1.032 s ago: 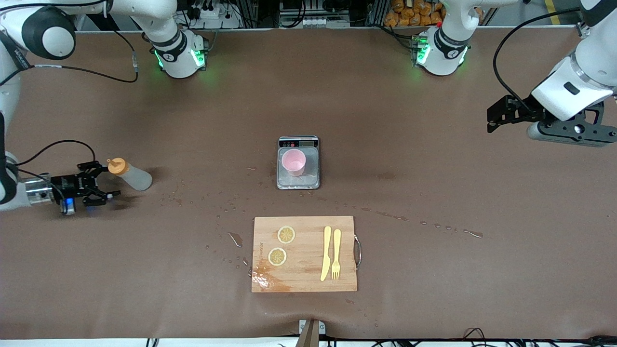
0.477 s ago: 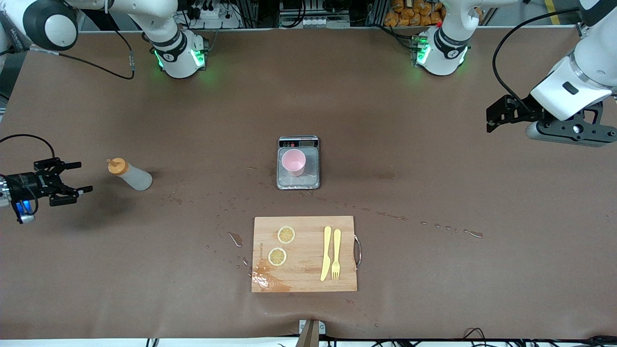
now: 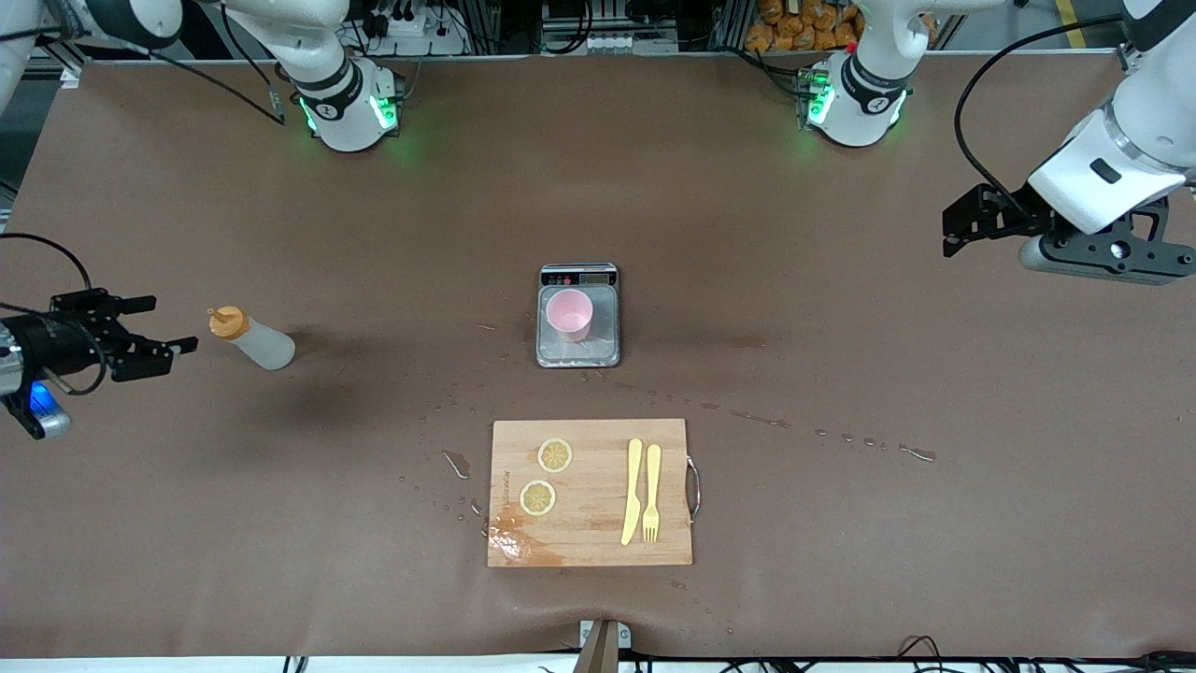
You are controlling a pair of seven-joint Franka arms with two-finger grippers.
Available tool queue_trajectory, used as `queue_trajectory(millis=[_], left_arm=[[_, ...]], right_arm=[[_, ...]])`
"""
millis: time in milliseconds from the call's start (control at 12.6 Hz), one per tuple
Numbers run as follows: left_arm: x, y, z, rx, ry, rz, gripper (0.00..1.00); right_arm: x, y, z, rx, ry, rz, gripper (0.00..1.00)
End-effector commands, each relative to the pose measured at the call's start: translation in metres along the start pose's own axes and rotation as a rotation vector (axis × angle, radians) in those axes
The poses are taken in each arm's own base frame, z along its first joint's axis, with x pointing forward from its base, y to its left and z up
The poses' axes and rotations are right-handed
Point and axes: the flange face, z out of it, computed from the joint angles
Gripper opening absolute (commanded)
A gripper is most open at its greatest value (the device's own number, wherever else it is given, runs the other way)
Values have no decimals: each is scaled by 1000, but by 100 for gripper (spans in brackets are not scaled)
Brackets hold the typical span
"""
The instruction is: Add sauce to pink cup with both arms
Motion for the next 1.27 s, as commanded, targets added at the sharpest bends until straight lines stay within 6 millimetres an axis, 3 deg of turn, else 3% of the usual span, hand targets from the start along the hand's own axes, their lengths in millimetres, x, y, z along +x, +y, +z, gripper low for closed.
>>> queue_trajectory(millis=[0,238,318,477,635,715,794,874,953,1191], left_arm=[[-3,-1,-4,24,1,18,100],[-3,-1,-3,24,0,16,100],[-3,-1,-3,24,0,18,100],[-4,-1,-3,24,-2,16,100],[-3,-1,-2,24,-2,16,100],[-3,-1,-3,24,0,16,100],[-3,-1,-3,24,0,16,100],[-3,-1,-3,24,0,16,100],[-3,-1,-3,24,0,16,100],[-3,-1,-4,24,1,16,100]], right_arm=[[-55,-27,-17,-30,84,-65,100],[-102,-55,-43,-65,307,-107,100],[-123,-73,-43,-102,373,-152,100],[-139,-78,-39,-128,430,-260,100],[-148,-57,-33,-111,510,-392,100],[-150,-38,-30,-93,569,-445,100],[-147,-11,-20,-83,613,-481,100],[-153,4,-7,-89,660,-543,100],[-159,11,-3,-91,683,-565,100],[-167,13,-19,-89,692,-561,100]])
